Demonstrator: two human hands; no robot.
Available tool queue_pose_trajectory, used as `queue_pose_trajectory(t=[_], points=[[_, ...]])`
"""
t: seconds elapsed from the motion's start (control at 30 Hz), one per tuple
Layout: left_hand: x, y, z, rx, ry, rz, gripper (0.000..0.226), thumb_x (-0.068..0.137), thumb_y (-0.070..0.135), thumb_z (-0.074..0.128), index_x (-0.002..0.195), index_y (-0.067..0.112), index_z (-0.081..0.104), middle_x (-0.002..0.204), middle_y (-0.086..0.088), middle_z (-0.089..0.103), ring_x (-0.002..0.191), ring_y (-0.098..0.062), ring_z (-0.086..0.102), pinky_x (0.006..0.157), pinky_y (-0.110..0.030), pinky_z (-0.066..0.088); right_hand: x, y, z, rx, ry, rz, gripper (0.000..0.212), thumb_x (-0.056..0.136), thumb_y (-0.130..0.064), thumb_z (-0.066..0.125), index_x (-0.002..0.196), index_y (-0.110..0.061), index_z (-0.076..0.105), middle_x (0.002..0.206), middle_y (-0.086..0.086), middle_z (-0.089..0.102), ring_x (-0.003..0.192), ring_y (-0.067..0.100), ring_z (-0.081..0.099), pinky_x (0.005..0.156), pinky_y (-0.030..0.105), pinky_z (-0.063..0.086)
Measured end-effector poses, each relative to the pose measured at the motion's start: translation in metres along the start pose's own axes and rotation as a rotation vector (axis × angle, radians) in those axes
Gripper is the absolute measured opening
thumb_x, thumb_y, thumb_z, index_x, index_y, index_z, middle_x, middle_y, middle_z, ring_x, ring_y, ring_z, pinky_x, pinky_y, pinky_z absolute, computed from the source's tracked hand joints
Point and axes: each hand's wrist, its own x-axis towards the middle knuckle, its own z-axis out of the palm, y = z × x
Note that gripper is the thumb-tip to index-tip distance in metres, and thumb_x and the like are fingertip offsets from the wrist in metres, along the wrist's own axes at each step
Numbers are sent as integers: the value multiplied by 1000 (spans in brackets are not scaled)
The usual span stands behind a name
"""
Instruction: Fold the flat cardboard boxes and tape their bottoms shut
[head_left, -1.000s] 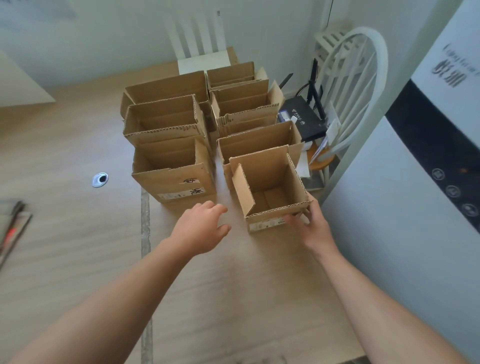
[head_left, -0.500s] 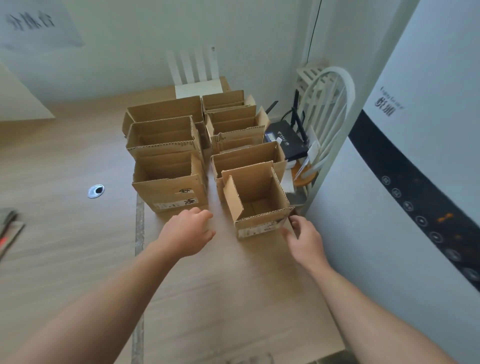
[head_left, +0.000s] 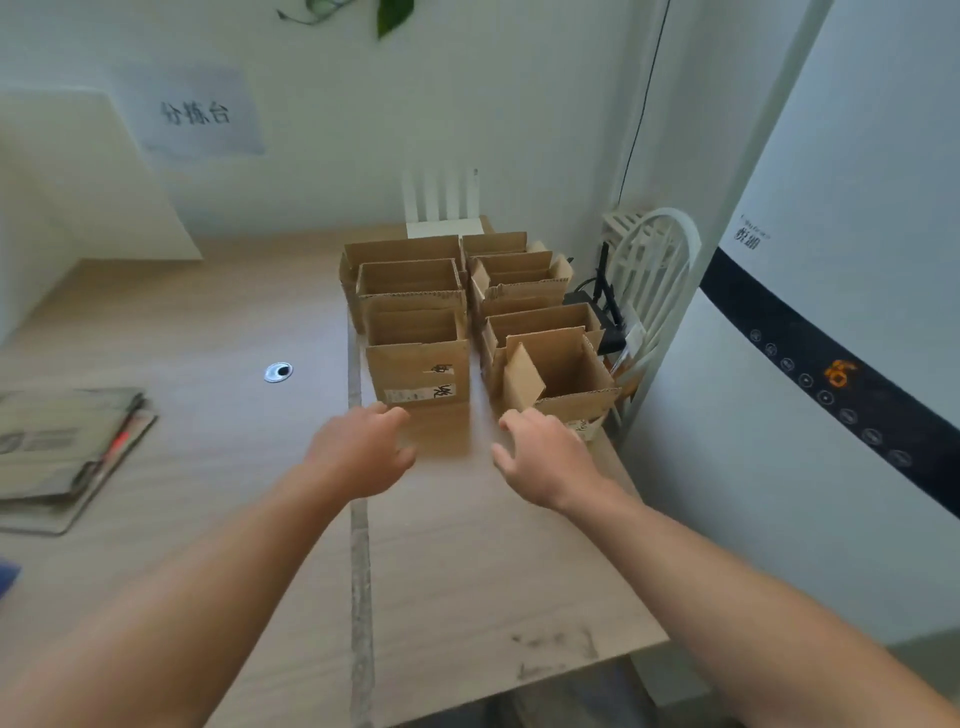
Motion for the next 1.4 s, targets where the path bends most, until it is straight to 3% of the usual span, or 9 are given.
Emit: queue_pose_trajectory(t=[0.3, 0.53, 0.77, 1.07, 1.4], points=[[-156, -126, -9, -55, 102, -283, 46, 95, 47, 47, 138, 30, 46, 137, 6, 50, 123, -20, 50, 92, -38, 48, -32, -178, 34, -150, -34, -274, 41, 99, -41, 44, 131, -16, 50, 127, 8, 54, 117, 33, 51, 91, 45, 41], [-218, -191, -8, 27, 148, -393, 50, 95, 46, 46, 140, 27, 45, 135, 2, 52, 123, -22, 49, 97, -39, 44, -34, -265, 59, -209, -98, -461, 39, 100, -41, 43, 130, -17, 48, 127, 6, 52, 114, 32, 49, 89, 43, 41], [-228, -244, -3, 49, 89, -472, 45, 94, 42, 46, 135, 25, 49, 133, 2, 53, 122, -22, 48, 97, -39, 42, -2, -325, 86, -290, -113, -573, 35, 101, -40, 41, 128, -17, 47, 126, 6, 50, 110, 31, 48, 77, 40, 31], [-180, -346, -17, 101, 5, -545, 41, 92, 43, 45, 129, 26, 52, 127, 1, 55, 121, -23, 49, 97, -37, 42, 86, -394, 115, -271, -166, -612, 36, 101, -42, 41, 127, -17, 47, 125, 7, 50, 112, 32, 47, 78, 40, 32], [-153, -454, 3, 27, -89, -623, 45, 93, 42, 44, 135, 26, 49, 133, 2, 52, 122, -23, 49, 99, -37, 42, 158, -468, 168, -282, -264, -652, 33, 101, -41, 41, 123, -18, 47, 125, 7, 51, 114, 32, 49, 86, 44, 39]])
